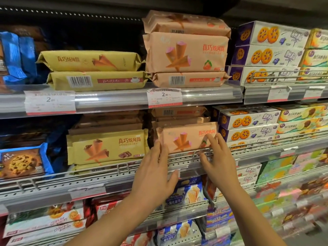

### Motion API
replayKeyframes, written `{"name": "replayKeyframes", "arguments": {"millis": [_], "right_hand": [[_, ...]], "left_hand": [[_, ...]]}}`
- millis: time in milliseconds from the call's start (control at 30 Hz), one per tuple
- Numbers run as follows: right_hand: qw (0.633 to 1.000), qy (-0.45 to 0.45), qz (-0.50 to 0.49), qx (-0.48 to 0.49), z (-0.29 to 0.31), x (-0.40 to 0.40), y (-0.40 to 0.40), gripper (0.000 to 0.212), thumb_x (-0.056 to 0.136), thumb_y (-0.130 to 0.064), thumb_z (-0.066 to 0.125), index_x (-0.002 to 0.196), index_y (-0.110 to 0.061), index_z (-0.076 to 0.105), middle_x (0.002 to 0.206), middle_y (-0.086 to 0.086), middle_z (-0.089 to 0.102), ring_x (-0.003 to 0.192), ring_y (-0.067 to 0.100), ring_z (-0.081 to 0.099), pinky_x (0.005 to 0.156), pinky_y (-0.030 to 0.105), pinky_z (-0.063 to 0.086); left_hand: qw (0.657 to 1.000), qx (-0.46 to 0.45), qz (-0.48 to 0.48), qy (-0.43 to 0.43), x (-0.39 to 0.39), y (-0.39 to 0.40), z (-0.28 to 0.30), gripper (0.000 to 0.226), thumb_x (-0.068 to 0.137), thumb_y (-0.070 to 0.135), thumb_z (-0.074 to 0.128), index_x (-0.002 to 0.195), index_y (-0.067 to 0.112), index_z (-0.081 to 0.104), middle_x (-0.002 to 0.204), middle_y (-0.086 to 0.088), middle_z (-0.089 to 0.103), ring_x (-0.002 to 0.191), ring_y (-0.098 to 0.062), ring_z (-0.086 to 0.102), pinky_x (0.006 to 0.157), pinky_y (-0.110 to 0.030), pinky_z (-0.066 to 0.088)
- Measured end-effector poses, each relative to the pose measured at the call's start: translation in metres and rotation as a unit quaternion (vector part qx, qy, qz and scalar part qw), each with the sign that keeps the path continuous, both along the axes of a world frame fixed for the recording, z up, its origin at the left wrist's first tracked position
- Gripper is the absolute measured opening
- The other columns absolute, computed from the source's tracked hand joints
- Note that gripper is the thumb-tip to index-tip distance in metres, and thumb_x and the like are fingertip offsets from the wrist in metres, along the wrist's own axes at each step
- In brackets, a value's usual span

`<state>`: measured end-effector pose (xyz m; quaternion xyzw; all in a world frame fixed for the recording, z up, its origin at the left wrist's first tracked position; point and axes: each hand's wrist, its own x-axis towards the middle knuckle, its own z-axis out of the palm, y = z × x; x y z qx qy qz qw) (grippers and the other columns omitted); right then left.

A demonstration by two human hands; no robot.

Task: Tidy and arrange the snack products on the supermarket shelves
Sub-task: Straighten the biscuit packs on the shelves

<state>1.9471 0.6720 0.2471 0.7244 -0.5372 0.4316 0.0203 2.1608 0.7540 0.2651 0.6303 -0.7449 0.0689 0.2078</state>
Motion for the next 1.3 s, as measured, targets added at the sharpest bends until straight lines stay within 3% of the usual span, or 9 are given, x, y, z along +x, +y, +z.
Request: {"name": "replayKeyframes", "arguments": {"millis": [100,200,400,567,667,933,1100,1300], "right_hand": [[1.000,0.004,-0.013,-0.001,-0.001,0.001,0.002,0.065,0.090,-0.022,0.071,0.148,-0.024,0.041,0.160,0.016,0.031,0.141,0.039,0.040,0.100,0.051,0.051],[0.998,0.042,-0.025,-0.036,-0.003,0.010,0.012,0.068,0.089,-0.022,0.069,0.151,-0.015,0.042,0.161,0.017,0.031,0.143,0.038,0.037,0.109,0.053,0.044],[0.976,0.155,0.108,-0.112,-0.036,0.066,0.046,0.071,0.087,-0.015,0.068,0.152,-0.010,0.041,0.159,0.016,0.037,0.148,0.034,0.034,0.116,0.056,0.034],[0.968,0.177,0.153,-0.089,-0.055,0.106,0.057,0.064,0.091,-0.027,0.046,0.153,-0.013,0.038,0.162,0.014,0.032,0.152,0.032,0.026,0.117,0.055,0.025],[0.964,0.187,0.172,-0.083,-0.054,0.129,0.066,0.067,0.091,-0.033,0.044,0.155,-0.017,0.034,0.164,0.012,0.029,0.154,0.030,0.021,0.118,0.053,0.021],[0.969,0.218,0.106,-0.036,-0.064,0.165,0.073,0.093,0.077,-0.030,0.077,0.157,-0.021,0.030,0.168,0.007,0.016,0.155,0.030,0.014,0.118,0.055,0.020],[0.972,0.220,0.084,-0.020,-0.063,0.172,0.074,0.093,0.077,-0.031,0.078,0.157,-0.020,0.033,0.166,0.010,0.022,0.153,0.033,0.020,0.116,0.062,0.031],[0.978,0.199,0.061,-0.014,-0.063,0.183,0.078,0.093,0.075,-0.032,0.081,0.155,-0.015,0.038,0.161,0.017,0.027,0.150,0.039,0.023,0.113,0.063,0.035]], "left_hand": [[1.000,-0.006,-0.005,-0.012,0.002,0.002,-0.001,0.082,0.101,0.060,0.030,0.161,0.019,-0.007,0.169,-0.006,-0.014,0.156,-0.023,-0.002,0.123,-0.032,0.000],[0.999,-0.026,-0.020,-0.029,0.006,0.008,-0.005,0.080,0.100,0.059,0.029,0.162,0.017,0.001,0.169,-0.006,-0.007,0.156,-0.022,0.002,0.127,-0.038,0.009],[0.997,-0.050,-0.005,-0.064,0.024,0.026,-0.025,0.078,0.095,0.052,0.034,0.160,0.012,0.020,0.167,-0.009,0.017,0.155,-0.027,0.016,0.124,-0.048,0.022],[0.996,-0.054,0.012,-0.075,0.053,0.041,-0.048,0.076,0.096,0.047,0.038,0.161,0.014,0.017,0.170,-0.007,0.004,0.157,-0.023,0.000,0.125,-0.048,0.018],[0.997,-0.067,0.025,-0.021,0.074,0.056,-0.060,0.072,0.098,0.044,0.040,0.161,0.018,0.017,0.170,0.000,0.003,0.157,-0.019,0.000,0.123,-0.043,0.014],[0.973,-0.106,0.201,0.043,0.159,0.098,-0.073,0.075,0.091,0.041,0.040,0.159,0.012,0.025,0.170,-0.005,0.005,0.156,-0.028,0.004,0.121,-0.056,0.023],[0.947,-0.106,0.301,0.039,0.219,0.123,-0.083,0.078,0.090,0.040,0.043,0.158,0.009,0.023,0.169,-0.011,0.006,0.156,-0.033,0.003,0.121,-0.059,0.023],[0.936,-0.077,0.341,0.039,0.257,0.137,-0.092,0.081,0.091,0.045,0.037,0.160,0.009,0.016,0.169,-0.012,0.005,0.156,-0.030,0.000,0.122,-0.056,0.022]]}}
